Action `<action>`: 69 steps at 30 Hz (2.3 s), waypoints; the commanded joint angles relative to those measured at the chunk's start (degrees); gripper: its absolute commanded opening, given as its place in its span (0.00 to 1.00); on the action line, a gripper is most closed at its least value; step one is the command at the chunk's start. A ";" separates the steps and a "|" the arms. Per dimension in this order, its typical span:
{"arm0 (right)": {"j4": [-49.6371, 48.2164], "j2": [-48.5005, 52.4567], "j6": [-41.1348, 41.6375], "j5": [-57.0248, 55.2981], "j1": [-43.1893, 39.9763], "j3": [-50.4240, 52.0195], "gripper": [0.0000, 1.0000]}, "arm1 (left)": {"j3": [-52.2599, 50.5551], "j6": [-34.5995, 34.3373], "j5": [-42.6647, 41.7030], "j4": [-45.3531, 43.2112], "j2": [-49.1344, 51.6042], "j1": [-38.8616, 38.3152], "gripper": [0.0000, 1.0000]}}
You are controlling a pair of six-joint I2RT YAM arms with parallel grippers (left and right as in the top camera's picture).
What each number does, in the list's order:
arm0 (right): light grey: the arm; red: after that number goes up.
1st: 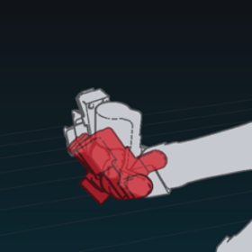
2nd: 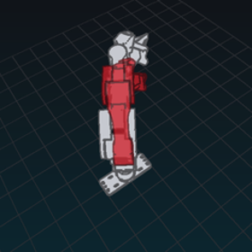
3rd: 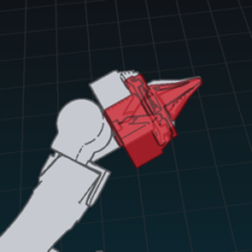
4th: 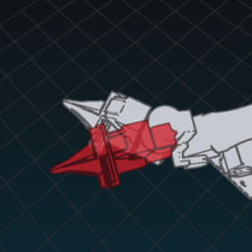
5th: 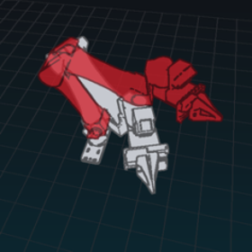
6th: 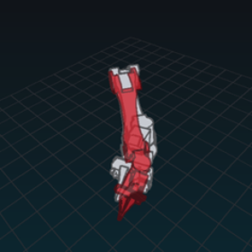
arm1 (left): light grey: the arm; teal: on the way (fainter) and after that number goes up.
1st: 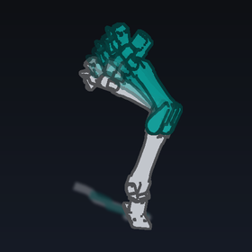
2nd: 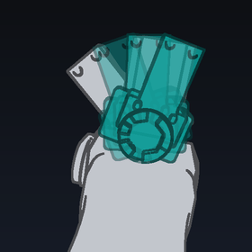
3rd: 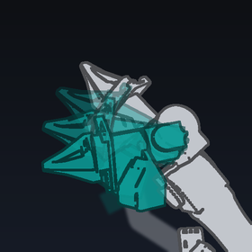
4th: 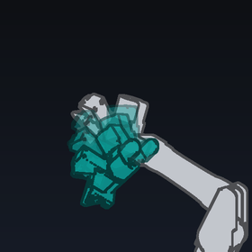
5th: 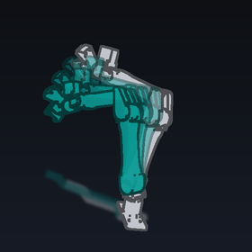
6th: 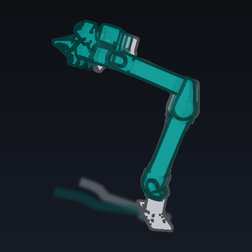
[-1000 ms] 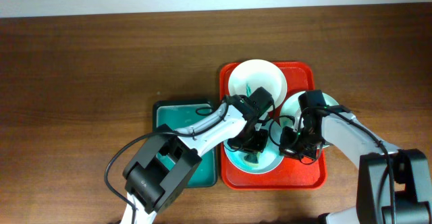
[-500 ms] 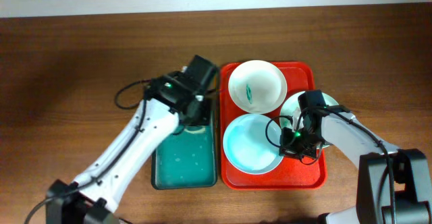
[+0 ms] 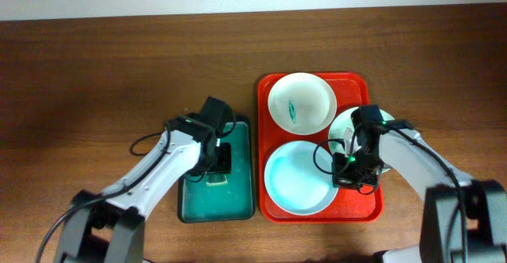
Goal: Clean dirty plates on tray and stack at the side
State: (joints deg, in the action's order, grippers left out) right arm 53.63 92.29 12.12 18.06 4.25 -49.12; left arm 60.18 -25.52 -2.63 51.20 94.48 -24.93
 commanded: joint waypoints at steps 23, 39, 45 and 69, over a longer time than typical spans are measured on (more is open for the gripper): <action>-5.05 -8.68 9.86 -65.64 53.44 -23.96 0.04 | 8.70 1.62 5.29 6.58 -30.16 16.39 1.00; -2.89 -8.68 9.81 -80.89 65.48 -23.96 0.04 | 8.70 1.62 7.23 6.56 -30.10 16.37 1.00; -2.91 -8.68 9.81 -80.89 65.48 -23.96 0.04 | 8.68 1.62 7.21 6.56 -29.51 16.37 1.00; -1.16 -18.05 9.38 8.24 7.63 -23.21 0.04 | 8.66 1.60 7.17 6.62 -29.46 16.37 0.99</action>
State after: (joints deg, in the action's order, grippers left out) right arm 52.16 81.08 24.64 15.05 22.39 -71.57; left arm 68.16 -24.84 3.70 57.87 65.12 -8.80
